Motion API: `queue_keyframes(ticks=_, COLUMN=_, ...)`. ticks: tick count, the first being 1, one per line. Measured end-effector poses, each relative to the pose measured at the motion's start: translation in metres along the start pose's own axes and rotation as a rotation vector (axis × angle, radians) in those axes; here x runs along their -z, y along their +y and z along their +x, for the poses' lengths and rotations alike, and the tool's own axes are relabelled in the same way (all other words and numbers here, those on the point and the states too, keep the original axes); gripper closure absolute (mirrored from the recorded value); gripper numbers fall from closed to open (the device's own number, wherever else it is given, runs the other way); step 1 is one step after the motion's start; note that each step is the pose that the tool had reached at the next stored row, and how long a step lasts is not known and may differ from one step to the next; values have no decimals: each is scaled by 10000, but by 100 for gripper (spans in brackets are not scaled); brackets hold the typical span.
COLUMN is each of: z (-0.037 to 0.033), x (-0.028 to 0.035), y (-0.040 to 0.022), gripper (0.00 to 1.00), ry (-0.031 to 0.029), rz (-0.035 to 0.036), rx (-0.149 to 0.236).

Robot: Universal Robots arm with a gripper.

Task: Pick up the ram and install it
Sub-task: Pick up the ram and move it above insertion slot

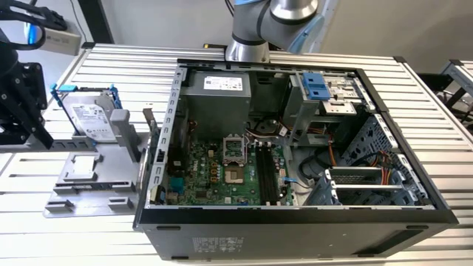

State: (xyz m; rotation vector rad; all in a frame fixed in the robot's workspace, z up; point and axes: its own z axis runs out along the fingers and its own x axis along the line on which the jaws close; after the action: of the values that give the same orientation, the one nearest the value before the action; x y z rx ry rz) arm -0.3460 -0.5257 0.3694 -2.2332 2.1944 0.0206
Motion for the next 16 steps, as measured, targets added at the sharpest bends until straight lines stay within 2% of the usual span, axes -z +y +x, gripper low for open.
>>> queue_keyframes(ticks=4, z=-30, x=87, y=-1, gripper=100, ry=13, rz=0, rx=-1)
queue_keyframes(ticks=12, z=-34, x=94, y=-4, gripper=100, ry=22, rz=-1, rx=-1)
queue_keyframes(ticks=16, z=-32, x=93, y=-66, gripper=100, ry=21, rz=0, rx=0)
